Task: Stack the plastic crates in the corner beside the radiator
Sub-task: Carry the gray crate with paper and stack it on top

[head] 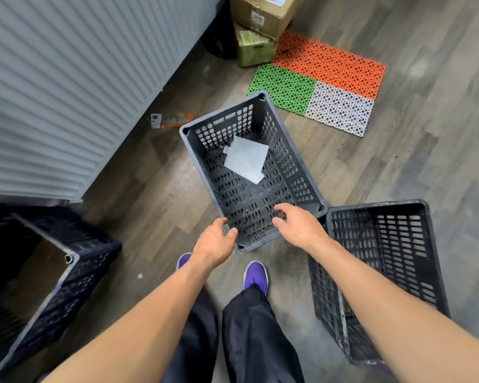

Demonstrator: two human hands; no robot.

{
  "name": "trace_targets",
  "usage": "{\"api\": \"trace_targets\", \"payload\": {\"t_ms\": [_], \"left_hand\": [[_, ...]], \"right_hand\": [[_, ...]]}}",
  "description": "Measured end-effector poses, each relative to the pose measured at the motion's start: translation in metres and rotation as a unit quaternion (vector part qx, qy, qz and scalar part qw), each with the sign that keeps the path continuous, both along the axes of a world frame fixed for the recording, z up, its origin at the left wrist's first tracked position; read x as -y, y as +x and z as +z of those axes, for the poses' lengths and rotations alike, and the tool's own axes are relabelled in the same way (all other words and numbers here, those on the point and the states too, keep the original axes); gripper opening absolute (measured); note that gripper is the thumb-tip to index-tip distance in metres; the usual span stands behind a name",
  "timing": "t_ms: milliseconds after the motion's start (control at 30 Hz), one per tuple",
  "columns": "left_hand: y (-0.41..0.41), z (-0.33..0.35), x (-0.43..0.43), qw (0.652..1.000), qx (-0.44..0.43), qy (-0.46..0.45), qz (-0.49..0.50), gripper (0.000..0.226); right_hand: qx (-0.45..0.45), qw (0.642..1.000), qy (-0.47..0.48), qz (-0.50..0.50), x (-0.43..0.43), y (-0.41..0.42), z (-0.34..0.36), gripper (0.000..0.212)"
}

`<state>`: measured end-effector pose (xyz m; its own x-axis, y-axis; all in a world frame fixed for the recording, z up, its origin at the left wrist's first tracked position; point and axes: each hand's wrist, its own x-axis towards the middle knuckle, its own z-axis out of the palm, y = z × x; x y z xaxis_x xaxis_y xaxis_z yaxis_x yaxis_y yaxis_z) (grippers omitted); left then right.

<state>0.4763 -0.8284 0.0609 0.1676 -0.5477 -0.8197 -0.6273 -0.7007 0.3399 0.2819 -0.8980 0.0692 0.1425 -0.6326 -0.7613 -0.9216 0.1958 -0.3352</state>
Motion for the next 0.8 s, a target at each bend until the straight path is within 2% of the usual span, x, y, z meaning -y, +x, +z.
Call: {"api": "trace_targets", "payload": {"t_ms": [133, 333, 567, 800], "left_hand": [[0.004, -0.014, 0.013, 1.0, 0.011, 0.015, -0.023, 0.055], [0.021, -0.052, 0.043, 0.993, 0.029, 0.0, -0.112, 0.058], [0.038, -0.102, 0.081, 0.998, 0.009, 0.033, -0.057, 0.064], [0.063, -0.147, 0.095, 0.996, 0.054, 0.04, -0.065, 0.046]], "right_hand": [[-0.013, 1.0, -0.001, -0.005, 0.009, -0.016, -0.015, 0.046], [-0.043, 0.999, 0.007, -0.026, 0.035, -0.023, -0.048, 0.047], [-0.062, 0.997, 0.002, -0.044, 0.079, -0.003, -0.084, 0.048], [-0.102, 0.993, -0.022, -0.049, 0.109, -0.003, -0.126, 0.053]]}}
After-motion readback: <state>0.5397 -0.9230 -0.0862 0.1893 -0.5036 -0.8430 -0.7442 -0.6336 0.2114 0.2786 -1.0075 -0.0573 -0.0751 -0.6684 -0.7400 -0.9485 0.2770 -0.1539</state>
